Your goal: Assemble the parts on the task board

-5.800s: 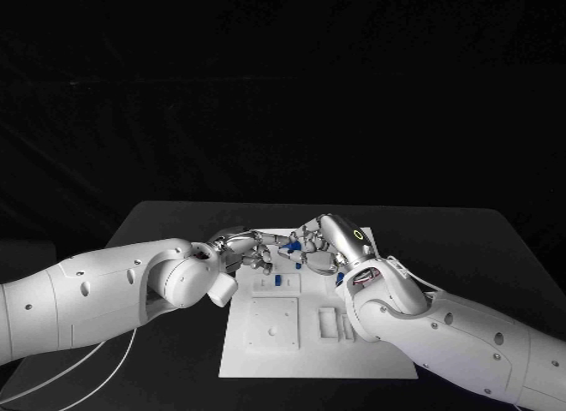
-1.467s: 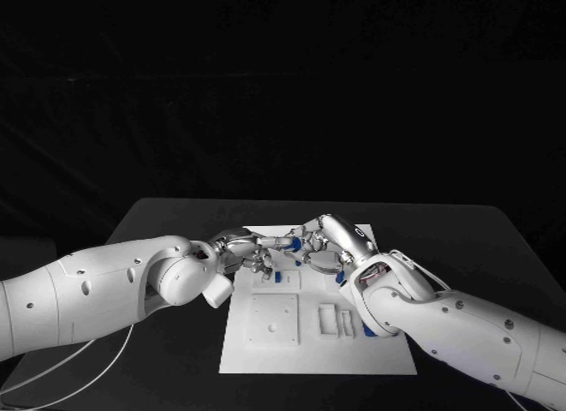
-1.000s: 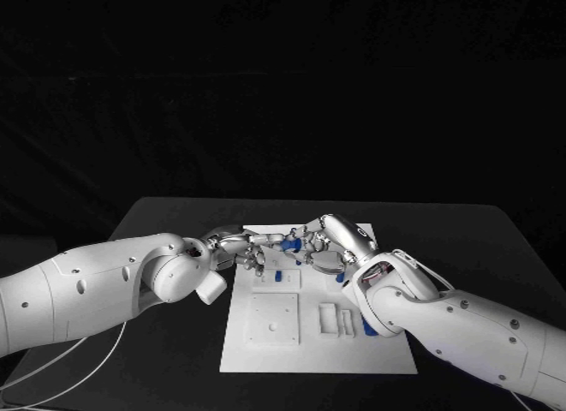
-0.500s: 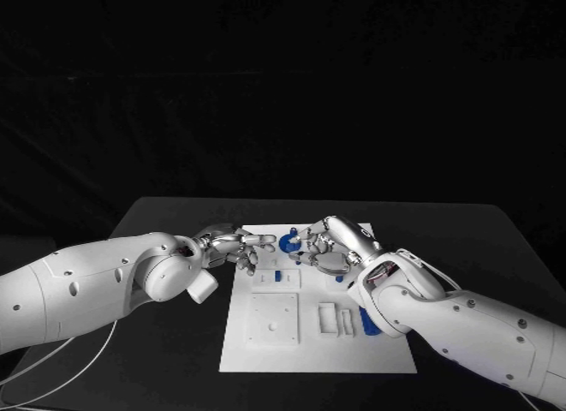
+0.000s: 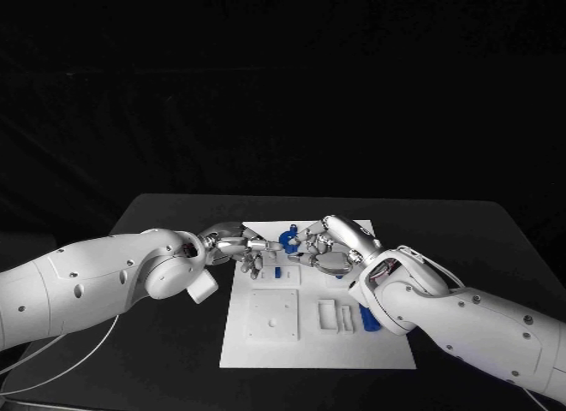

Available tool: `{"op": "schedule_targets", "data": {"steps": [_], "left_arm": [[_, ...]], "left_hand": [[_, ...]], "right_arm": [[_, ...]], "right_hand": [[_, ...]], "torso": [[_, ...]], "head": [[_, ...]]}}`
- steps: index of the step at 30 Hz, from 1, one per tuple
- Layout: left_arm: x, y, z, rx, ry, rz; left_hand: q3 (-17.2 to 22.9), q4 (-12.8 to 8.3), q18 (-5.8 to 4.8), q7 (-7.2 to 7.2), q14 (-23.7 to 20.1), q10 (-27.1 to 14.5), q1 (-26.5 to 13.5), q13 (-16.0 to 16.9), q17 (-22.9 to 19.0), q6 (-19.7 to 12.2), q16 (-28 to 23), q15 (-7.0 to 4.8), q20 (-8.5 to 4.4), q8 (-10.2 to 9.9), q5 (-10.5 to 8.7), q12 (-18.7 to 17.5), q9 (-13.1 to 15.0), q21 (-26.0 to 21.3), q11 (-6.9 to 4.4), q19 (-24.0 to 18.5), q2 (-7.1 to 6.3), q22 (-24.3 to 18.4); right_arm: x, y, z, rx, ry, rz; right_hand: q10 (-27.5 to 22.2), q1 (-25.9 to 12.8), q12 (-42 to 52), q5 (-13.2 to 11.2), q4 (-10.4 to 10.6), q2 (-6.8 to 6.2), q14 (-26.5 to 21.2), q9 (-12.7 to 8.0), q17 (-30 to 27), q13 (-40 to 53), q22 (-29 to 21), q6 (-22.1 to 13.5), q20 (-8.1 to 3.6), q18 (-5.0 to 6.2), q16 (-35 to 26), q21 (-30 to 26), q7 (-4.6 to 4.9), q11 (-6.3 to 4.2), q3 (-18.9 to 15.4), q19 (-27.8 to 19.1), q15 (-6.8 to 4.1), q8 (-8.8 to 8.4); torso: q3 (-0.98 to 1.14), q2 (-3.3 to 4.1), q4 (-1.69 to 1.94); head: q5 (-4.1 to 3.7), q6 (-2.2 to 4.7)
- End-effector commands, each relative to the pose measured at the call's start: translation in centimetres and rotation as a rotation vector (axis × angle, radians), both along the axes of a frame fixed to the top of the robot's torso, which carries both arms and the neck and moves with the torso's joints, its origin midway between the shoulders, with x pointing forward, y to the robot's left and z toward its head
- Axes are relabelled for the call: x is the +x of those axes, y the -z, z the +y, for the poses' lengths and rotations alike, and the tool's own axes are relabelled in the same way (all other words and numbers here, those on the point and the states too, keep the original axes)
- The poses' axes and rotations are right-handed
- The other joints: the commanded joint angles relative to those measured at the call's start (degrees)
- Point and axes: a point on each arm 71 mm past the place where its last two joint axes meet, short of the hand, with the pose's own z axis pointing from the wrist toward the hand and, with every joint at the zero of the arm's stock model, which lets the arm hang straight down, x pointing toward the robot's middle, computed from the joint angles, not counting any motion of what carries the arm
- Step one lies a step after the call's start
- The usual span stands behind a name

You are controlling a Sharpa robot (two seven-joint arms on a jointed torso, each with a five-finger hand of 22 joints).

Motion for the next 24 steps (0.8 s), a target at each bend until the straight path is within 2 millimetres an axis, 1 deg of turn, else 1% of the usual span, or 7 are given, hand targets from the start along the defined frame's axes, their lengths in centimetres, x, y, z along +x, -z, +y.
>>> {"op": "schedule_targets", "data": {"steps": [1,3,7,9,14,19,24], "left_arm": [[-0.29,-0.19,-0.66,0.007,0.079,-0.028],[-0.33,-0.20,-0.83,0.006,0.088,-0.028],[-0.43,-0.20,-1.19,0.004,0.104,-0.026],[-0.46,-0.21,-1.33,0.003,0.110,-0.025],[-0.48,-0.20,-1.49,0.002,0.117,-0.023],[-0.48,-0.17,-1.47,0.006,0.118,-0.021],[-0.48,-0.14,-1.42,0.010,0.119,-0.021]], "left_hand": [[0.1,0.3,-0.87,-0.27,-0.5,-0.4,-0.5,0.1,-0.4,0.4,0.6,0.02,-0.07,-2.2,0.36,0.2,4.5,0.5,0.09,-0.5,0.30,-0.2],[0.1,0.3,-0.87,-0.22,-0.6,-0.5,-0.6,0.1,-0.5,0.2,0.5,0.06,-0.03,-2.3,0.29,0.2,5.2,0.5,0.16,-0.6,0.22,-0.3],[0.0,0.5,-0.87,-0.10,-0.8,-0.7,-0.8,0.1,-0.6,-0.1,0.6,0.16,0.05,-2.4,0.12,0.2,5.1,0.5,0.27,-0.7,0.40,-0.3],[-0.1,0.7,-0.87,0.01,-0.9,-0.8,-0.8,0.1,-0.8,-0.2,0.7,0.25,0.13,-2.3,0.06,0.2,4.2,0.5,0.33,-0.8,0.47,-0.4],[-0.1,0.9,-0.87,0.05,-1.0,-0.9,-0.8,0.1,-1.0,-0.2,0.7,0.26,0.14,-2.3,-0.01,0.1,3.7,0.5,0.38,-0.9,0.56,-0.5],[-0.3,1.3,-0.87,0.22,-1.1,-0.9,-0.8,-0.1,-1.3,-0.4,0.6,0.36,0.23,-2.3,-0.32,-0.1,2.4,0.5,0.50,-1.0,0.49,-0.7],[-0.3,1.4,-0.87,0.23,-1.2,-1.0,-0.8,-0.1,-1.4,-0.4,0.6,0.38,0.24,-2.3,-0.37,-0.2,2.3,0.5,0.52,-1.0,0.45,-0.7]], "right_arm": [[-0.23,0.18,0.39,-0.016,-0.053,0.031],[-0.27,0.21,0.46,-0.018,-0.060,0.036],[-0.36,0.23,0.62,-0.021,-0.072,0.043],[-0.41,0.22,0.70,-0.022,-0.077,0.045],[-0.51,0.19,0.82,-0.023,-0.085,0.048],[-0.57,0.15,0.86,-0.022,-0.090,0.049],[-0.61,0.13,0.86,-0.019,-0.092,0.051]], "right_hand": [[-0.4,0.6,-0.2,0.4,0.1,0.47,-0.4,0.3,0.1,-0.1,3.8,0.1,-0.39,-0.39,-0.3,-0.2,0.19,-0.12,-0.3,2.4,-0.03,0.39],[-0.5,0.7,-0.2,0.4,0.1,0.51,-0.4,0.3,0.1,-0.1,3.8,0.0,-0.38,-0.38,-0.3,-0.2,0.23,-0.09,-0.4,2.4,-0.02,0.38],[-0.6,0.7,-0.2,0.5,0.1,0.62,-0.5,0.3,0.2,-0.1,3.8,-0.1,-0.35,-0.37,-0.2,-0.2,0.26,-0.07,-0.4,2.4,0.01,0.38],[-0.6,0.7,-0.2,0.5,0.1,0.62,-0.5,0.3,0.2,-0.1,3.8,-0.1,-0.35,-0.37,-0.2,-0.2,0.26,-0.07,-0.4,2.4,0.01,0.38],[-0.6,0.8,-0.1,0.6,0.0,0.70,-0.5,0.4,0.3,-0.1,3.8,-0.1,-0.34,-0.36,-0.2,-0.3,0.27,-0.07,-0.5,2.4,0.02,0.39],[-0.6,0.8,-0.1,0.6,0.0,0.70,-0.5,0.4,0.3,-0.1,3.8,-0.1,-0.34,-0.36,-0.2,-0.3,0.27,-0.07,-0.5,2.4,0.02,0.39],[-0.6,0.8,-0.1,0.6,0.1,0.82,-0.5,0.4,0.3,-0.1,3.8,-0.1,-0.34,-0.36,-0.2,-0.2,0.27,-0.07,-0.6,2.4,0.02,0.39]], "torso": [[0.02,0.01,0.02],[0.02,0.00,0.03],[0.02,0.01,0.01],[0.02,-0.01,0.01],[0.02,-0.01,0.00],[0.03,-0.02,0.04],[0.02,-0.03,0.05]], "head": [[-0.06,-0.26],[-0.12,-0.39],[-0.16,-0.46],[-0.19,-0.52],[-0.14,-0.59],[-0.18,-0.63],[-0.13,-0.64]]}}
